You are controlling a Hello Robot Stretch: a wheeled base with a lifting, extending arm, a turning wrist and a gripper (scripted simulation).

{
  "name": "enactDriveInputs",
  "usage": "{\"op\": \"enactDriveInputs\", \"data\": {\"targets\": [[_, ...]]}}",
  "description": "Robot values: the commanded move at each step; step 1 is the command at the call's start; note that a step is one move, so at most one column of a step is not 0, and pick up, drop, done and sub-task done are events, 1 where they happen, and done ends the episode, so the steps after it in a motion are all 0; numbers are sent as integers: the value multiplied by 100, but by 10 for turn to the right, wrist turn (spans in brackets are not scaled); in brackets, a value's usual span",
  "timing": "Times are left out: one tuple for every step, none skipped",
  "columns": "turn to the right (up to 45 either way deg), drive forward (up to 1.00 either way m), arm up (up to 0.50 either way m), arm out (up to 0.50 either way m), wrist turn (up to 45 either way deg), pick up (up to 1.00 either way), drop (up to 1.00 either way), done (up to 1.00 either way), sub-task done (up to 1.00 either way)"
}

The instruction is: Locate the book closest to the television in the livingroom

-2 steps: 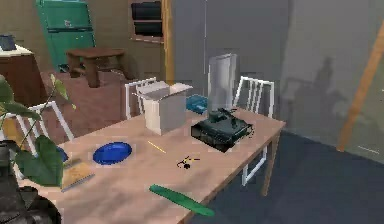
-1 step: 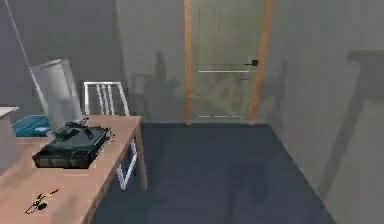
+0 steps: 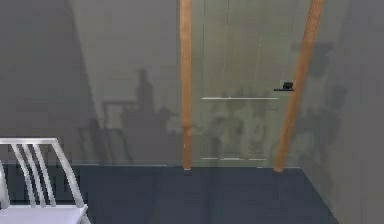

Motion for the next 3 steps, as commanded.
{"op": "enactDriveInputs", "data": {"targets": [[120,0,0,0,0,0,0,0,0],[0,5,0,0,0,0,0,0,0],[-450,0,0,0,0,0,0,0,0]]}}
